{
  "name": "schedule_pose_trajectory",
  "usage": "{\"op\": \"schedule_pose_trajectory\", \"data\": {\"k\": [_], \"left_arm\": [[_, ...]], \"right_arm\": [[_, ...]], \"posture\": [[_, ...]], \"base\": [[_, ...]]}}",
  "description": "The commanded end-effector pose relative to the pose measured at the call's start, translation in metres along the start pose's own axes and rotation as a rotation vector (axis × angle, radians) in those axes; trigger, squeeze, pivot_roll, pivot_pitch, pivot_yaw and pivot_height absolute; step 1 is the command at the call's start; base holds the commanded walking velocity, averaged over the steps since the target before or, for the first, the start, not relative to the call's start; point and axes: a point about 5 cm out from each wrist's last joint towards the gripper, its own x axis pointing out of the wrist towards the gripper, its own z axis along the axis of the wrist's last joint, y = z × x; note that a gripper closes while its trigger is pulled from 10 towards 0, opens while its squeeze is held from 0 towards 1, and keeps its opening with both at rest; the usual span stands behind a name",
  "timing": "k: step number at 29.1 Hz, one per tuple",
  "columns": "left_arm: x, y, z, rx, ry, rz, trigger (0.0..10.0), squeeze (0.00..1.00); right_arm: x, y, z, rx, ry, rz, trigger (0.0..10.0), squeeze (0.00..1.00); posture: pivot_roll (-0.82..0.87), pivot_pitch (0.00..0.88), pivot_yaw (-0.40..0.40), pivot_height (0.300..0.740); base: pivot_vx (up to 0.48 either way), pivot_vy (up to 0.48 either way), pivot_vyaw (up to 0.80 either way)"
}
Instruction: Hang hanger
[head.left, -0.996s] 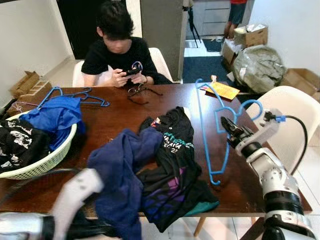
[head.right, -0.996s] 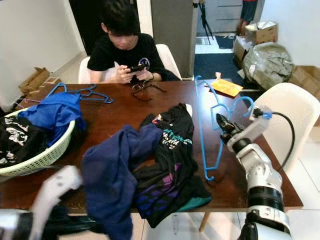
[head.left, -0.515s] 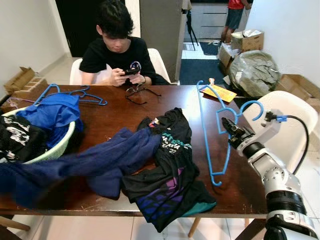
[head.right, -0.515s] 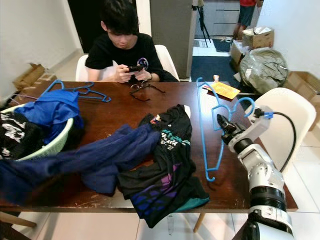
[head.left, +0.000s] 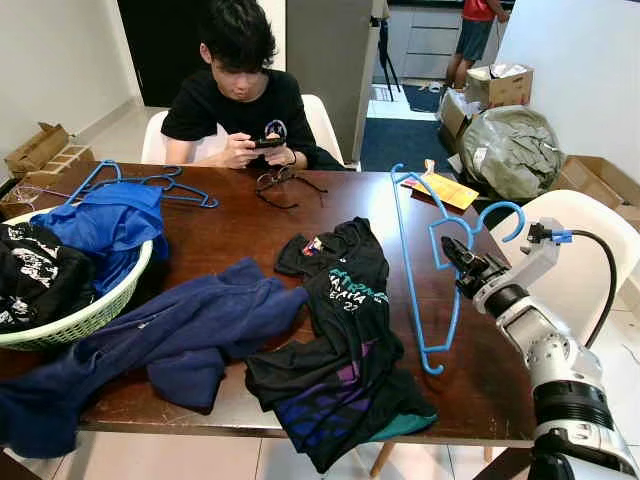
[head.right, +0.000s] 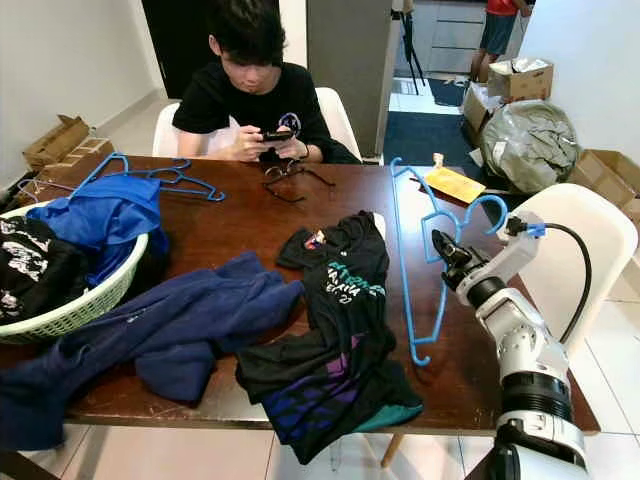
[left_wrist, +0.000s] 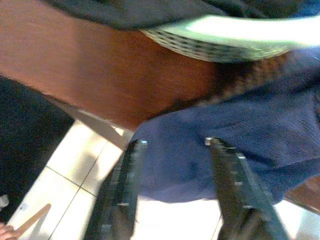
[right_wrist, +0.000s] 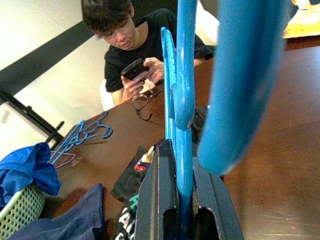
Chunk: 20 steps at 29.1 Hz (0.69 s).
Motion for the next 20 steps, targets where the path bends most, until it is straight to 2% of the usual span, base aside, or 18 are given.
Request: {"op": "schedule_pose_trajectory", "data": {"k": [1, 2, 3, 6, 7, 8, 9, 10, 11, 14, 15, 16, 17, 20], "left_arm": [[0.001, -0.007, -0.003, 0.015, 0.014, -0.017, 10.0, 1.0], [0.001, -0.007, -0.003, 0.015, 0.014, -0.017, 10.0, 1.0], [0.002, -0.013, -0.004, 0.056, 0.026, -0.033, 10.0, 1.0], [0.002, -0.013, -0.004, 0.056, 0.026, -0.033, 10.0, 1.0], [0.0, -0.018, 0.0, 0.126, 0.028, -0.054, 10.0, 1.0], [0.0, -0.018, 0.0, 0.126, 0.028, -0.054, 10.0, 1.0], [-0.007, -0.036, 0.023, 0.235, -0.07, -0.144, 10.0, 1.0], [-0.007, -0.036, 0.023, 0.235, -0.07, -0.144, 10.0, 1.0], [-0.018, -0.067, 0.047, 0.356, -0.2, -0.29, 10.0, 1.0], [-0.018, -0.067, 0.047, 0.356, -0.2, -0.29, 10.0, 1.0], [-0.03, -0.095, 0.06, 0.423, -0.286, -0.418, 10.0, 1.0], [-0.03, -0.095, 0.06, 0.423, -0.286, -0.418, 10.0, 1.0], [-0.037, -0.13, 0.063, 0.44, -0.347, -0.532, 10.0, 1.0], [-0.037, -0.13, 0.063, 0.44, -0.347, -0.532, 10.0, 1.0]], "right_arm": [[-0.001, -0.002, -0.002, -0.003, 0.017, -0.004, 10.0, 0.0], [-0.001, -0.002, -0.002, -0.003, 0.017, -0.004, 10.0, 0.0], [-0.002, -0.002, -0.002, -0.003, 0.019, -0.004, 10.0, 0.0], [-0.002, -0.002, -0.002, -0.003, 0.019, -0.004, 10.0, 0.0], [-0.002, -0.002, -0.002, -0.002, 0.019, -0.005, 10.0, 0.0], [-0.002, -0.002, -0.002, -0.002, 0.019, -0.005, 10.0, 0.0], [-0.002, -0.002, -0.001, -0.002, 0.02, -0.005, 10.0, 0.0], [-0.002, -0.002, -0.001, -0.002, 0.02, -0.005, 10.0, 0.0], [-0.001, -0.002, -0.001, -0.001, 0.021, -0.005, 10.0, 0.0], [-0.001, -0.002, -0.001, -0.001, 0.021, -0.005, 10.0, 0.0], [-0.001, -0.002, -0.001, -0.002, 0.022, -0.005, 10.0, 0.0], [-0.001, -0.002, -0.001, -0.002, 0.022, -0.005, 10.0, 0.0], [-0.001, -0.002, -0.001, -0.003, 0.022, -0.005, 10.0, 0.0], [-0.001, -0.002, -0.001, -0.003, 0.022, -0.005, 10.0, 0.0]], "posture": [[0.07, 0.0, -0.033, 0.735], [0.07, 0.0, -0.033, 0.735], [0.07, 0.0, -0.035, 0.735], [0.07, 0.0, -0.035, 0.735], [0.07, 0.0, -0.035, 0.735], [0.07, 0.0, -0.035, 0.735], [0.07, 0.0, -0.042, 0.735], [0.07, 0.0, -0.042, 0.735], [0.08, 0.0, -0.043, 0.735], [0.08, 0.0, -0.043, 0.735], [0.08, 0.0, -0.043, 0.735], [0.08, 0.0, -0.043, 0.735], [0.07, 0.0, -0.042, 0.735], [0.07, 0.0, -0.042, 0.735]], "base": [[0.0, 0.0, 0.0], [0.0, 0.0, 0.0], [0.0, 0.0, 0.0], [0.0, 0.0, 0.0], [0.0, 0.0, 0.0], [0.0, 0.0, 0.0], [0.0, 0.0, 0.0], [0.0, 0.0, 0.0], [0.0, 0.0, 0.0], [0.0, 0.0, 0.0], [0.0, 0.0, 0.0], [0.0, 0.0, 0.0], [0.0, 0.0, 0.0], [0.0, 0.0, 0.0]]}}
